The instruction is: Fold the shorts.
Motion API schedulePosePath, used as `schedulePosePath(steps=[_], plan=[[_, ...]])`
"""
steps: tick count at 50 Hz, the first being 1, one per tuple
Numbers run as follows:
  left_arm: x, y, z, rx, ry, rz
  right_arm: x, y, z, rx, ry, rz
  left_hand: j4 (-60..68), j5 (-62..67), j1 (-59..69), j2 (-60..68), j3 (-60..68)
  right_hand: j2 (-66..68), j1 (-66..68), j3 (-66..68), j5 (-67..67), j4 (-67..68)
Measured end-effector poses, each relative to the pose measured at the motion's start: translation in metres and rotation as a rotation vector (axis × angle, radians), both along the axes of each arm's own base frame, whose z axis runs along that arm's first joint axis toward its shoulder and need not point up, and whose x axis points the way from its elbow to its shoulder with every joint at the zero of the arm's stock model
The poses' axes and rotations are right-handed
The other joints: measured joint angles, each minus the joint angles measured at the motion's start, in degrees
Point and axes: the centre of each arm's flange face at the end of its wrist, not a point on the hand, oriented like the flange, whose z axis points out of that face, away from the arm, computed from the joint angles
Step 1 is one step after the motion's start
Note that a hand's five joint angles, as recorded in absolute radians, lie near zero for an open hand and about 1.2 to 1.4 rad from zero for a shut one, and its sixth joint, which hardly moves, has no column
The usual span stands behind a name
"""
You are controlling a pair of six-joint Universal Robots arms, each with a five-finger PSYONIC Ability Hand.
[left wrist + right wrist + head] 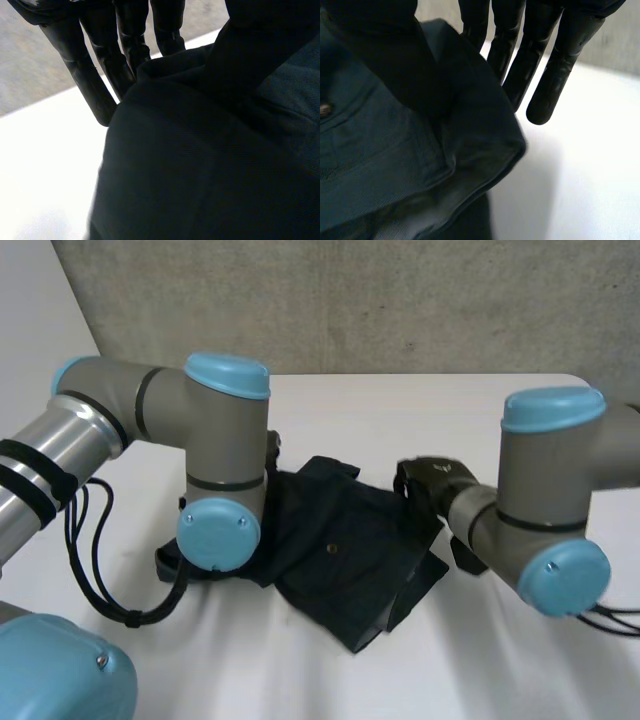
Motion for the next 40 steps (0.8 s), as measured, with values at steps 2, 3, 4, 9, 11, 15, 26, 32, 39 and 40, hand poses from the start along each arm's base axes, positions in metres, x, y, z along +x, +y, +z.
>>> schedulePosePath(steps=[2, 3, 4, 9, 11, 15, 26, 32, 39, 40], plan=[[0.004, -0.01, 0.007, -0.038, 0.0, 0.016, 0.006, -0.008, 0.01, -0.066, 0.01, 0.022, 3.28, 1.06, 0.0, 2.82, 2.51, 0.49, 0.12, 0.8, 0.88, 1.25], [0.007, -0.017, 0.014, -0.07, 0.001, 0.026, 0.01, -0.014, 0.019, -0.118, 0.019, 0.036, 3.52, 1.06, 0.0, 2.92, 2.67, 0.49, 0.12, 0.95, 0.93, 1.57], [0.009, -0.024, 0.02, -0.102, 0.004, 0.032, 0.014, -0.02, 0.029, -0.172, 0.026, 0.047, 3.62, 1.06, 0.0, 2.92, 2.67, 0.49, 0.12, 0.95, 0.93, 1.57], [0.013, -0.051, 0.082, -0.364, 0.051, 0.022, 0.028, -0.048, 0.102, -0.544, 0.025, 0.047, 3.66, 1.06, 0.0, 2.97, 2.67, 0.49, 0.12, 0.95, 0.93, 1.58], [0.012, -0.054, 0.105, -0.454, 0.072, 0.007, 0.029, -0.052, 0.125, -0.648, 0.007, 0.029, 3.66, 1.06, 0.0, 3.17, 3.04, 0.49, 0.12, 0.95, 0.93, 1.58], [0.014, -0.048, 0.182, -0.729, 0.152, -0.058, 0.025, -0.051, 0.205, -0.981, -0.104, -0.058, 3.69, 1.06, 0.0, 3.21, 3.41, 0.49, 0.12, 0.95, 0.93, 1.61], [0.037, -0.012, 0.206, -0.725, 0.204, -0.252, 0.012, -0.02, 0.232, -1.114, -0.176, -0.069, 3.91, 1.88, 0.0, 3.22, 3.42, 0.49, 0.12, 1.27, 1.15, 1.78], [0.05, 0.011, 0.133, -0.47, 0.139, -0.323, 0.007, -0.004, 0.151, -0.83, -0.023, 0.017, 3.92, 1.88, 0.0, 3.41, 3.64, 0.5, 0.13, 1.58, 1.4, 1.78], [0.074, 0.045, 0.036, -0.211, 0.016, -0.344, -0.013, 0.034, 0.036, -0.459, 0.159, 0.14, 0.7, 1.38, -0.51, 0.12, 0.52, 0.49, 0.13, 1.74, 1.4, 1.79], [0.077, 0.049, 0.026, -0.19, -0.004, -0.348, -0.015, 0.039, 0.026, -0.43, 0.169, 0.157, 0.7, 1.38, -0.51, 0.12, 0.52, 0.49, 0.13, 1.74, 1.4, 1.78]])
